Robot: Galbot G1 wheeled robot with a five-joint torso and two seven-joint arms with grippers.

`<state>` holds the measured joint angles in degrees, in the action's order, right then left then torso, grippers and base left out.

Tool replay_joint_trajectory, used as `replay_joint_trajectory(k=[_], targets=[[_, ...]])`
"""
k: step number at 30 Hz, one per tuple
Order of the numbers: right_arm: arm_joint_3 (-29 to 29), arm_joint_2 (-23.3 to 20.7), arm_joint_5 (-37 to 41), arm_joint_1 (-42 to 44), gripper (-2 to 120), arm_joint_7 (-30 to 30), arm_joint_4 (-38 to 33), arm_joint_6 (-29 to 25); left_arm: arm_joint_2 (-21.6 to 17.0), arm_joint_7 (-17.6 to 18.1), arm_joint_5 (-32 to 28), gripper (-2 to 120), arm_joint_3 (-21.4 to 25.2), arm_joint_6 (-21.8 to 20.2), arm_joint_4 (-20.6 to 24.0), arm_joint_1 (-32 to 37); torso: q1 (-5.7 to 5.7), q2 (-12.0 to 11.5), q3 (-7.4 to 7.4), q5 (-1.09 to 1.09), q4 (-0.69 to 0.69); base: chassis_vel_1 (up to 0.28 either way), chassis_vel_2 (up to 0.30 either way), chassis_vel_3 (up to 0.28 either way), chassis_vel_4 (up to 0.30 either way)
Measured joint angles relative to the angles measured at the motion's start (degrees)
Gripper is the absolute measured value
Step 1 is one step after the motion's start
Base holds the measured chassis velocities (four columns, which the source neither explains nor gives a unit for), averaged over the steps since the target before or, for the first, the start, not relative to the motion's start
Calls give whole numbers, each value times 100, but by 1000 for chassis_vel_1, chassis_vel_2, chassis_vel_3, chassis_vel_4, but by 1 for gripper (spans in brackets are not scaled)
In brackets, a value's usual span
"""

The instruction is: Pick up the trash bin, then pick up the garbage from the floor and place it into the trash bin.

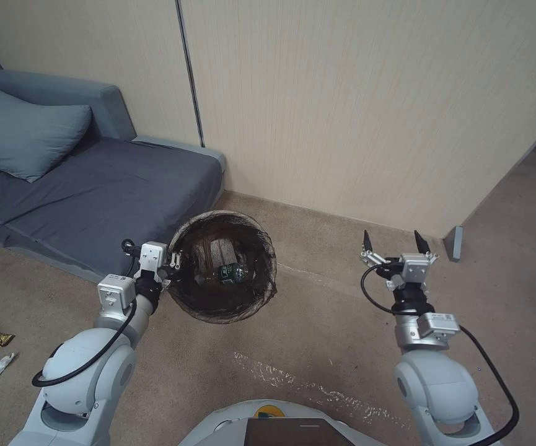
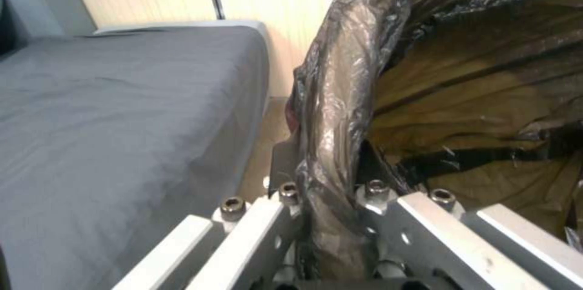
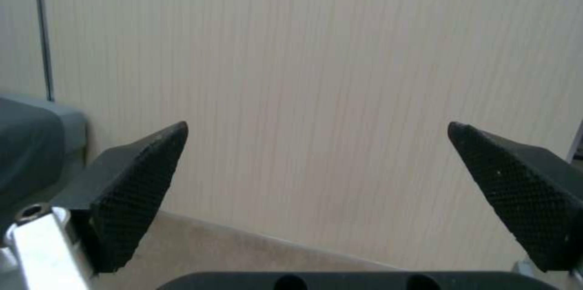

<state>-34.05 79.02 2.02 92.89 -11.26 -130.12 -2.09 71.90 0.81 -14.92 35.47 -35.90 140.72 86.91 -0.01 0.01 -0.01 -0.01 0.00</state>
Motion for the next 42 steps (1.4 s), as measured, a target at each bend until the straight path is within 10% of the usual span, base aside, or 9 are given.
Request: replay_joint_trajectory(k=[42], targets=[[163,242,-146,-56,100,-9,344,-215,-35,150,-244,0,62,-115,-35,-35,0,-1,1,1,0,22,20,20,21]])
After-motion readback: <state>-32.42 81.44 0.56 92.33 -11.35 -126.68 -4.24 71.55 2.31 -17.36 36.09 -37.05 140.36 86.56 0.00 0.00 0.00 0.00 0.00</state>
